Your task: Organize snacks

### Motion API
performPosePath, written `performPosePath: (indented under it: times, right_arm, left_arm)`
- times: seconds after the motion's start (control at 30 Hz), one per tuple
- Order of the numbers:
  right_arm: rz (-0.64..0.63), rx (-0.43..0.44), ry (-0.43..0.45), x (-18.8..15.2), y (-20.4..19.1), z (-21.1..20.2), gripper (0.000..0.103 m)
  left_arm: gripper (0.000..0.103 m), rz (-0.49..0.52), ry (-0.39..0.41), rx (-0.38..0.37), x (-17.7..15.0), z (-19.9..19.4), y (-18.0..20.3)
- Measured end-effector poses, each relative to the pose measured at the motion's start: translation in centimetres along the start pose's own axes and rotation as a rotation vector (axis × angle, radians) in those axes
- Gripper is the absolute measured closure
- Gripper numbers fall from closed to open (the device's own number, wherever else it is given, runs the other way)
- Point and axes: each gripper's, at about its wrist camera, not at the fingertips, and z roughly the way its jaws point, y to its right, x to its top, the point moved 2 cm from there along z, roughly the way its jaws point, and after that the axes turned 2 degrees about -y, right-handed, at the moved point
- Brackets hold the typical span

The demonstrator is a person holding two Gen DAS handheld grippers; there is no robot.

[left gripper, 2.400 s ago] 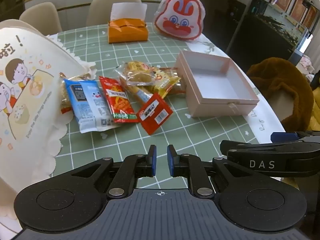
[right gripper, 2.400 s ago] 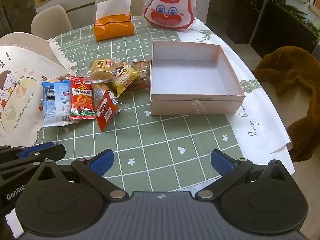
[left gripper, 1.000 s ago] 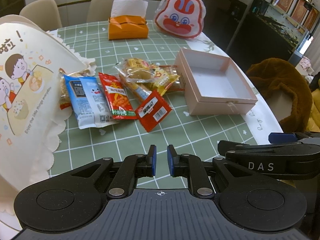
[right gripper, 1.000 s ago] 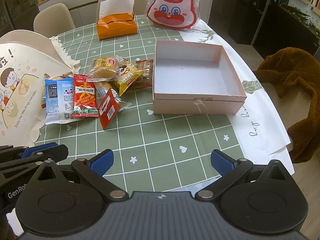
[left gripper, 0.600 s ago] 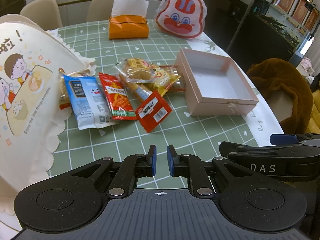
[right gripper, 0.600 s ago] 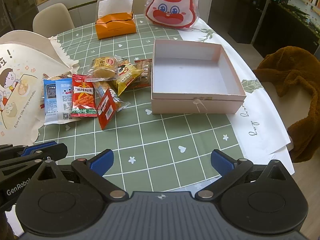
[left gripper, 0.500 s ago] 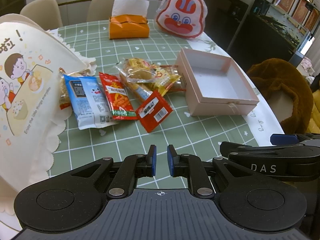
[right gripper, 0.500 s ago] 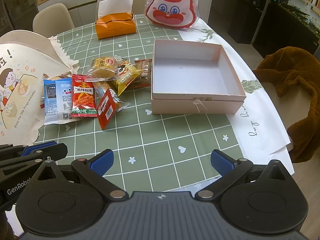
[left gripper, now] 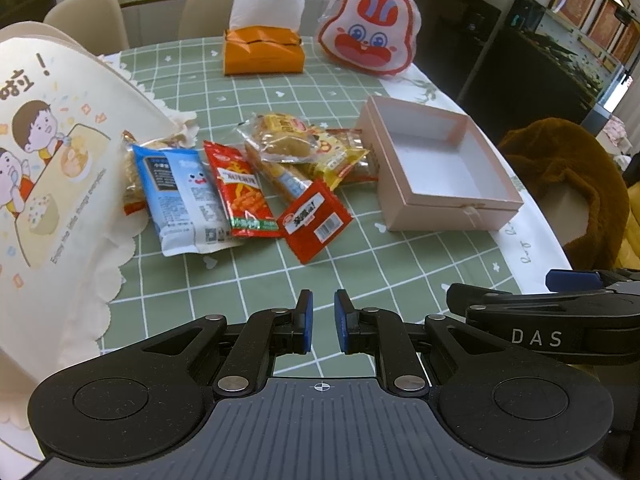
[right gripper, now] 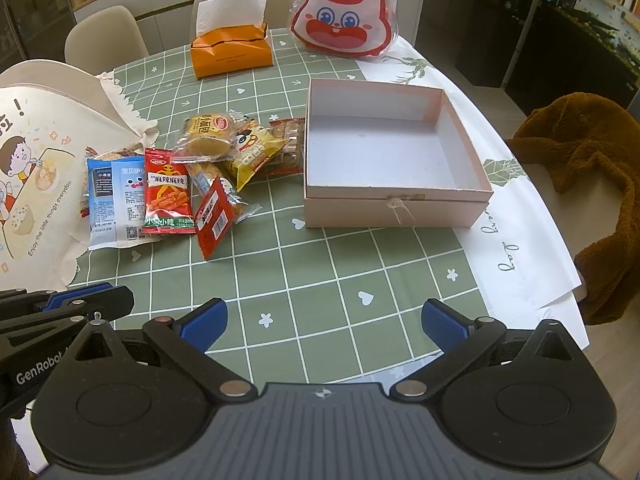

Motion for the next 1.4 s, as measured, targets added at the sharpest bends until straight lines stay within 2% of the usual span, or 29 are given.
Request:
performPosePath:
  times: [0.67, 0.8, 0.93, 1.0, 1.1, 1.27, 1.4]
  right_arm:
    - [0.019, 0.012, -0.011, 0.2, -0.6, 0.7, 0.000]
    - [0.074, 0.067, 0.014, 0.3, -0.4, 1.2, 0.000]
    - [0.162, 0.238, 0.005, 0.2, -0.4, 3.1, 0.000]
    - [0.183, 0.292, 0.033, -0.2, -0.9, 4.4, 0.000]
    - [0.170, 0.274, 0.010, -0.8, -2.4, 6.4, 0.000]
    - [0.090, 0.145, 0.047, -0.8, -4.7, 8.4, 0.000]
    - [0.036, 0.165, 0.086, 0.7, -6.7, 8.3, 0.000]
  left_arm:
    - [0.087, -0.015, -0.015, 0.007, 0.0, 0.2, -1.7]
    - [0.087, -0.020, -0.018, 0.014, 0.3, 0.9, -2.9]
    - [0.087, -0.065, 0.008, -0.005, 1.1, 2.5, -6.0]
    - [0.086, -0.110, 0.036, -0.029, 1.7, 3.3, -8.3]
    - [0.085, -0.171, 0.056, -0.019, 3.1, 4.5, -11.9]
    - [0.085, -0.215, 0.082, 0.040, 5.8, 5.9, -16.4]
    - [0.085, -0.223, 0.111, 0.046, 6.9, 6.4, -18.6]
